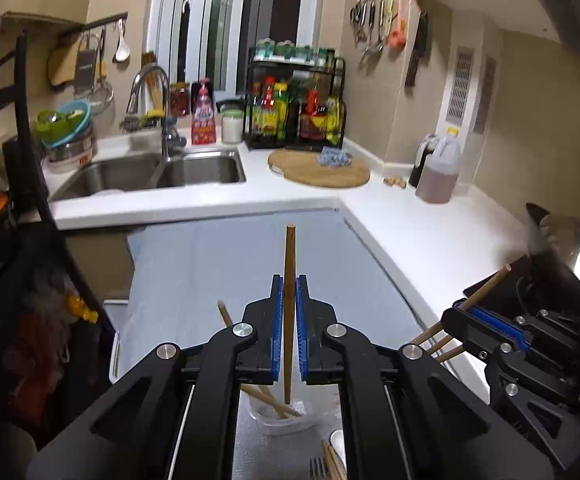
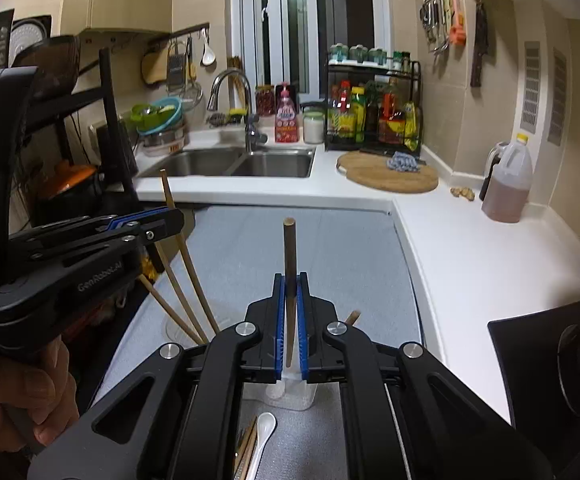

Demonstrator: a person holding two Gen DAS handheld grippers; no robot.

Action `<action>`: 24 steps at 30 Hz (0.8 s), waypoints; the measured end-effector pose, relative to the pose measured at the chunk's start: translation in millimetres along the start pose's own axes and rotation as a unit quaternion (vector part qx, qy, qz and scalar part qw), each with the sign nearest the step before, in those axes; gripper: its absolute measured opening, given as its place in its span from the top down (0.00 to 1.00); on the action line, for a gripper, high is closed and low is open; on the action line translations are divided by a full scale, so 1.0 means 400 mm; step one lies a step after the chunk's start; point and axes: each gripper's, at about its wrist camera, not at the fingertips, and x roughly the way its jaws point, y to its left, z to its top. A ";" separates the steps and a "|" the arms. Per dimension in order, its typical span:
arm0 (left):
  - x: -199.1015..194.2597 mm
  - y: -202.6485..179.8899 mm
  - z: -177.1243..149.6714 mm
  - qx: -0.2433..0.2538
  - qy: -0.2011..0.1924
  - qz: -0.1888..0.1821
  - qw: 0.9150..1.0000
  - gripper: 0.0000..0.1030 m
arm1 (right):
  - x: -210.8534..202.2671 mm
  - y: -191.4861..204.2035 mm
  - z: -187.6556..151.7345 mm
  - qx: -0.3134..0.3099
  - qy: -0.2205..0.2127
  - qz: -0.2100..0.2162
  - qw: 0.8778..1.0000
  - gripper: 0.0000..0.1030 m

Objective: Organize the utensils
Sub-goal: 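Lift the left tool's chopstick over the container while the right tool carries its own, then open the left tool over the container while the right tool releases its chopstick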

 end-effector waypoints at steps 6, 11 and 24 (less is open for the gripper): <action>-0.006 -0.003 -0.022 0.003 0.004 0.020 1.000 0.68 | 0.013 0.004 -0.026 0.005 0.005 -0.002 1.000 0.76; -0.068 -0.009 -0.016 0.010 -0.016 0.032 0.999 0.67 | -0.021 0.020 -0.020 -0.003 -0.007 -0.011 1.000 0.72; -0.246 -0.029 -0.056 0.010 -0.040 0.043 0.998 0.67 | -0.195 0.052 -0.038 -0.007 -0.044 -0.027 0.999 0.72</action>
